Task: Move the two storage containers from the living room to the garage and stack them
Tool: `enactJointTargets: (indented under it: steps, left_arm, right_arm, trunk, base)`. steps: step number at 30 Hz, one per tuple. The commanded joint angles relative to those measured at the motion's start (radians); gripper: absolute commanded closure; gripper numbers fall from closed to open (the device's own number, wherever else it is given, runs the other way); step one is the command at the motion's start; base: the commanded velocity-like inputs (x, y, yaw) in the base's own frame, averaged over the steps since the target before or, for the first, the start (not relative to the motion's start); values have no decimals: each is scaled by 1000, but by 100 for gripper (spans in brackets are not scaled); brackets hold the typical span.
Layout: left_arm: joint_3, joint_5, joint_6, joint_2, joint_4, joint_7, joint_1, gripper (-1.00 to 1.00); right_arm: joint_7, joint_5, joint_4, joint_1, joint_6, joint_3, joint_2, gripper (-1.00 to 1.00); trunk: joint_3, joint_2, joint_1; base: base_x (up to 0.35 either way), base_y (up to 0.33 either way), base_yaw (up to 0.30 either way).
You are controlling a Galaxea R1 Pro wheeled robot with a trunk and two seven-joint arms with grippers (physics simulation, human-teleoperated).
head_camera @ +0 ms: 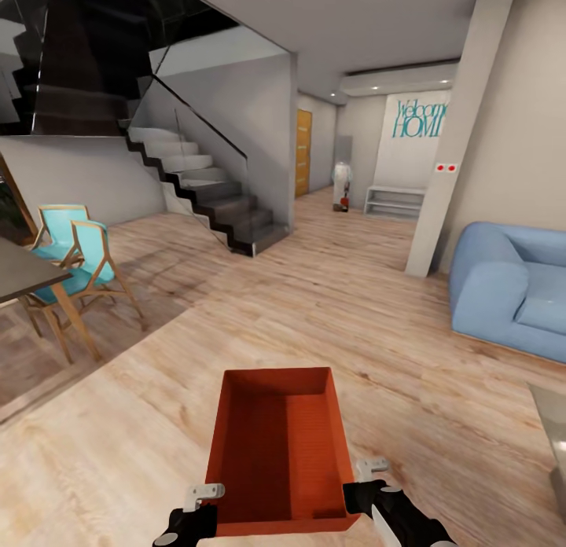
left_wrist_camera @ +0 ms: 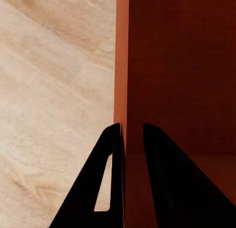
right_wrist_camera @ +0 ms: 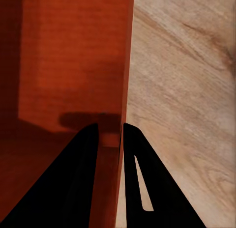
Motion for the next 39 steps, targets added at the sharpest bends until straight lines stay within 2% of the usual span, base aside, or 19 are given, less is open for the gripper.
enactJointTargets:
  steps: [1, 39]
  left_arm:
    - [-1, 5, -4, 11, -1, 8, 0, 100]
    - [-1, 5, -5, 11, -1, 8, 0, 100]
  right_arm:
    - [1, 18, -3, -1, 6, -28, -1, 100]
    - [1, 17, -2, -1, 6, -28, -1, 100]
  trunk:
    - [-1, 0, 1]
    - [-1, 0, 1]
  base:
    - [341, 63, -22]
    - [341, 76, -20]
